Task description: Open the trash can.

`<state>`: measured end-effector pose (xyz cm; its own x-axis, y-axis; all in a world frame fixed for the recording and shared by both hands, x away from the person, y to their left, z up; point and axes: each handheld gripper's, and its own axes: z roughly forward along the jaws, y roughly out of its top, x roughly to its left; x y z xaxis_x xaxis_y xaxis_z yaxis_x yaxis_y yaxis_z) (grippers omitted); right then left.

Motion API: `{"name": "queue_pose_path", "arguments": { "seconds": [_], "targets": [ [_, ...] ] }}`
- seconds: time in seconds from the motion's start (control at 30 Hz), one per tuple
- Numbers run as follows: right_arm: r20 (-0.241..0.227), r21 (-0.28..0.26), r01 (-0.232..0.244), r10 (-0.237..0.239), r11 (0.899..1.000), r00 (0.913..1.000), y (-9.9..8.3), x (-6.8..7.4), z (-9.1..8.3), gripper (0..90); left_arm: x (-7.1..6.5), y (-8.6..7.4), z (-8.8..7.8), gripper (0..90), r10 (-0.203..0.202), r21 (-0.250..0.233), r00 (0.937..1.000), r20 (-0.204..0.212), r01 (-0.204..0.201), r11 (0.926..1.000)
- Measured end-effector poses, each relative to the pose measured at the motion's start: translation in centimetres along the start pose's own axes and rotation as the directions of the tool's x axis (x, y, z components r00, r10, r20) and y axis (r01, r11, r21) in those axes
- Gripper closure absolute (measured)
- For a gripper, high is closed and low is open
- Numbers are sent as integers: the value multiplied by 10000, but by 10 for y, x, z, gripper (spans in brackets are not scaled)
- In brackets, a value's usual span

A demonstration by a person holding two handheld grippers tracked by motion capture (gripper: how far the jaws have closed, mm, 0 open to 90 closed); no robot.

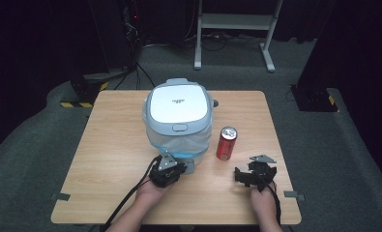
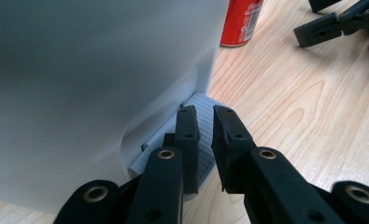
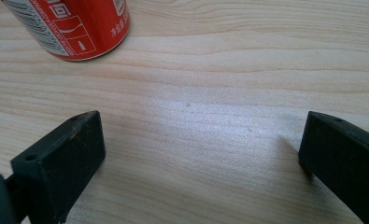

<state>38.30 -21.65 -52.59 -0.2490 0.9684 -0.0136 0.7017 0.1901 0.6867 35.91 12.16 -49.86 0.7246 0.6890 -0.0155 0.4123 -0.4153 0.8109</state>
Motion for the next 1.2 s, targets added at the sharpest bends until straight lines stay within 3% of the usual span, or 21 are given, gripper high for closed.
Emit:
{"name": "queue_pose_path", "arguments": {
  "seconds": [0.07,0.27,0.4,0.57,0.67,1.07,1.2],
  "targets": [
    [3,-2,11,-11,10000,10000,0,0,0,2,-2,-1,2,792,69,128,10000,26,-69,9999],
    [4,-2,14,-14,10000,10000,0,0,0,2,-2,-4,5,723,114,-85,9997,-197,-116,9999],
    [-22,-1,24,-24,10000,10000,0,0,0,2,-2,-8,6,716,88,-315,9998,-205,-94,9995],
    [-36,-2,51,-51,10000,10000,0,0,0,2,-4,-9,7,719,48,-272,9994,-329,-57,9996],
    [-37,-1,52,-52,10000,10000,0,0,0,2,-4,-9,7,721,-131,-256,9995,-290,123,9996],
    [-36,14,40,-40,10000,10000,0,1,0,1,-4,-11,7,726,-216,-328,9994,-282,207,9992],
    [-36,13,39,-39,10000,10000,0,1,0,1,-1,-12,7,726,-593,-340,9981,-182,587,9977]
  ]
}}
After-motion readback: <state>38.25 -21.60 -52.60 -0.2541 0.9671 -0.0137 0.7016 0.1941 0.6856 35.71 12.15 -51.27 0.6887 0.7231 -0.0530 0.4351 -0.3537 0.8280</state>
